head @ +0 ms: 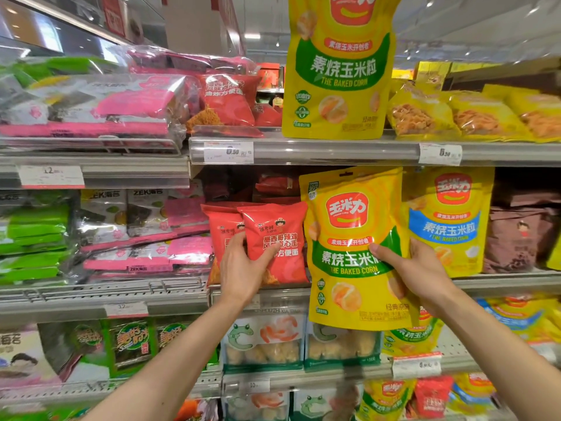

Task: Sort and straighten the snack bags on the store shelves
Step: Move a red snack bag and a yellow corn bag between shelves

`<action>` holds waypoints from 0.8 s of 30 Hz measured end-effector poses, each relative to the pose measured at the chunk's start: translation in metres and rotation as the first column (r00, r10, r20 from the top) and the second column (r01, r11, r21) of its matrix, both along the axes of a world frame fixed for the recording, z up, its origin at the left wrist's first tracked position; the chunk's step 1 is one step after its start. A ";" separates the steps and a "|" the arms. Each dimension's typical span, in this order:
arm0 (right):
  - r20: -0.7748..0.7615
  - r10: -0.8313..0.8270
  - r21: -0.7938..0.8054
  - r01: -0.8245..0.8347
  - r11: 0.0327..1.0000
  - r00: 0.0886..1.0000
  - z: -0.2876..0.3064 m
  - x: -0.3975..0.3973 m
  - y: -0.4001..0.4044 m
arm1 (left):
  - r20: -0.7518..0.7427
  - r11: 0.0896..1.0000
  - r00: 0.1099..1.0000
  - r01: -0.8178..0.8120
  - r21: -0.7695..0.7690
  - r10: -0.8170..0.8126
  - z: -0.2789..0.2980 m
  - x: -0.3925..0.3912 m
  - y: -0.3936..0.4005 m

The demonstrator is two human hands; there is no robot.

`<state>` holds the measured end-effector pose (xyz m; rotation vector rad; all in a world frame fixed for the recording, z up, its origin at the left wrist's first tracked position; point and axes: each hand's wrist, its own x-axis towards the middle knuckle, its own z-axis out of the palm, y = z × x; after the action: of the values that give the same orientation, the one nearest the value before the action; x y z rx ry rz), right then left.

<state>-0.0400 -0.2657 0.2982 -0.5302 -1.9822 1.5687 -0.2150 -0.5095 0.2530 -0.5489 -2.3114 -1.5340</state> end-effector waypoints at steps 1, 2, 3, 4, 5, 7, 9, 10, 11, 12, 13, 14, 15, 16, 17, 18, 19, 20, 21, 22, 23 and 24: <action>-0.004 -0.003 0.002 0.003 1.000 1.000 0.001 0.003 0.003 | -0.015 1.000 1.000 -0.009 -0.008 0.009 0.001 0.001 0.004; -0.008 -0.003 0.004 0.003 1.000 1.000 0.002 0.006 0.006 | -0.015 1.000 1.000 -0.014 -0.020 0.013 0.001 0.001 0.008; -0.013 -0.005 0.005 0.005 1.000 1.000 0.003 0.009 0.008 | -0.018 0.999 1.000 -0.019 -0.033 0.018 0.001 0.002 0.012; -0.016 -0.010 0.004 0.010 1.000 1.000 0.003 0.011 0.010 | -0.023 0.999 0.999 -0.024 -0.048 0.023 0.002 0.004 0.015; -0.014 -0.017 0.000 0.017 1.000 1.000 0.003 0.013 0.013 | -0.041 0.998 0.999 -0.018 -0.055 0.016 0.002 0.005 0.019; -0.006 -0.018 -0.008 0.018 1.000 1.000 0.004 0.016 0.018 | -0.099 0.997 0.995 0.014 -0.072 -0.021 0.003 0.006 0.025; -0.002 -0.020 -0.023 0.020 1.000 1.000 0.002 0.017 0.024 | -0.202 0.985 0.979 -0.015 -0.173 -0.020 0.000 0.004 0.029; -0.004 -0.026 -0.031 0.025 0.999 1.000 0.001 0.016 0.026 | -0.291 0.967 0.957 -0.067 -0.247 -0.007 -0.002 0.003 0.029; -0.014 -0.029 -0.040 0.028 0.999 0.999 0.001 0.015 0.027 | -0.393 0.943 0.919 -0.142 -0.302 0.012 -0.004 0.002 0.028; -0.026 -0.028 -0.045 0.027 0.999 0.999 0.000 0.013 0.027 | -0.490 0.923 0.871 -0.209 -0.322 0.027 -0.006 -0.003 0.028; -0.033 -0.023 -0.048 0.022 0.999 0.999 0.000 0.012 0.026 | -0.568 0.906 0.822 -0.271 -0.324 0.043 -0.007 -0.006 0.027; -0.037 -0.014 -0.050 0.012 0.999 0.999 0.000 0.010 0.025 | -0.624 0.887 0.780 -0.319 -0.335 0.045 -0.008 -0.010 0.027; -0.044 -0.005 -0.055 0.003 0.998 0.999 -0.001 0.008 0.024 | -0.661 0.863 0.749 -0.356 -0.357 0.036 -0.008 -0.013 0.027; -0.050 0.002 -0.064 -0.005 0.998 0.999 -0.002 0.006 0.024 | -0.680 0.842 0.733 -0.380 -0.384 0.020 -0.010 -0.015 0.028; -0.057 0.004 -0.075 -0.008 0.997 0.998 -0.003 0.005 0.024 | -0.684 0.828 0.730 -0.383 -0.410 -0.001 -0.011 -0.016 0.028; -0.061 0.004 -0.087 -0.009 0.996 0.998 -0.003 0.004 0.024 | -0.675 0.818 0.737 -0.375 -0.436 -0.022 -0.013 -0.016 0.028; -0.062 0.006 -0.099 -0.012 0.995 0.998 -0.003 0.003 0.024 | -0.656 0.810 0.754 -0.360 -0.464 -0.041 -0.016 -0.015 0.028; -0.065 0.010 -0.109 -0.017 0.994 0.998 -0.004 0.003 0.025 | -0.631 0.797 0.774 -0.345 -0.496 -0.057 -0.019 -0.014 0.028; -0.064 0.017 -0.112 -0.024 0.993 0.998 -0.004 0.002 0.027 | -0.611 0.780 0.788 -0.336 -0.528 -0.074 -0.023 -0.013 0.026; -0.060 0.021 -0.112 -0.028 0.993 0.998 -0.005 0.002 0.028 | -0.602 0.760 0.793 -0.334 -0.557 -0.093 -0.026 -0.012 0.025; -0.055 0.025 -0.109 -0.031 0.994 0.998 -0.005 0.002 0.028 | -0.602 0.741 0.791 -0.338 -0.580 -0.109 -0.028 -0.013 0.023; -0.052 0.030 -0.109 -0.036 0.993 0.998 -0.004 0.002 0.029 | -0.601 0.727 0.790 -0.342 -0.596 -0.121 -0.029 -0.013 0.023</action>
<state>-0.0384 -0.2371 0.2937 -0.4983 -1.8845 1.7025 -0.2285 -0.4869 0.2237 -0.8871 -2.2264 -0.2666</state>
